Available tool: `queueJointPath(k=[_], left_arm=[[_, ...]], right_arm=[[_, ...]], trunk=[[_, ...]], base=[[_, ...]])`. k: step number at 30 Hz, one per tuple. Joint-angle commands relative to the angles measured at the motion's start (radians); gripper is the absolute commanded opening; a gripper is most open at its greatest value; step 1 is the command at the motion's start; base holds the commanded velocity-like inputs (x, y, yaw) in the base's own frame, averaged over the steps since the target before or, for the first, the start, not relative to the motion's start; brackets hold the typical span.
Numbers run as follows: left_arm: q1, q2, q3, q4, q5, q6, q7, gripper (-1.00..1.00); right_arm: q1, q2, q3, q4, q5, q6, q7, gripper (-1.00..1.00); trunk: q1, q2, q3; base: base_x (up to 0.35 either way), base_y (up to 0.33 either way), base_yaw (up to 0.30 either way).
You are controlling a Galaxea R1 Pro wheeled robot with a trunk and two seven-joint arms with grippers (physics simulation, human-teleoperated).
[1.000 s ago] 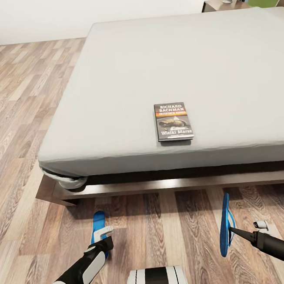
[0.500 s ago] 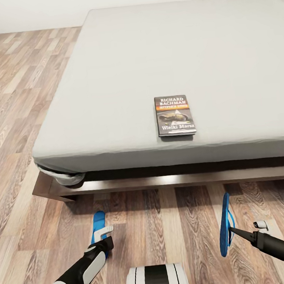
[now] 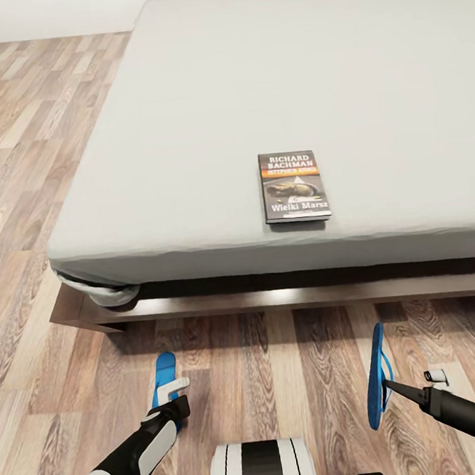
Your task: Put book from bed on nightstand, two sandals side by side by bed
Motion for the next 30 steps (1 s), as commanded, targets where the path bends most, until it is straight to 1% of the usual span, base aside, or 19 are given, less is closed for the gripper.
queueJointPath(k=[1, 8, 11, 30], left_arm=[[-0.001, 0.002, -0.008, -0.003, 0.006, 0.003, 0.008, -1.00], [-0.001, 0.002, -0.008, -0.003, 0.006, 0.003, 0.008, -1.00], [0.000, 0.002, -0.008, -0.003, 0.007, 0.003, 0.008, -1.00], [-0.001, 0.002, -0.012, -0.003, 0.007, -0.001, 0.004, -1.00]], right_arm=[[0.000, 0.000, 0.000, 0.000, -0.003, 0.011, 0.003, -1.00], [0.000, -0.001, 0.000, 0.000, -0.003, 0.011, 0.003, -1.00], [0.000, 0.000, 0.000, 0.000, -0.003, 0.011, 0.003, -1.00], [0.000, -0.001, 0.000, 0.000, -0.002, 0.011, 0.003, -1.00]], trunk=[[0.000, 0.000, -0.001], [0.000, 0.000, -0.001], [0.001, -0.001, -0.012], [0.001, -0.001, -0.012]], base=[[0.000, 0.000, 0.000], [0.000, 0.000, 0.000], [0.000, 0.000, 0.000], [0.000, 0.000, 0.000]])
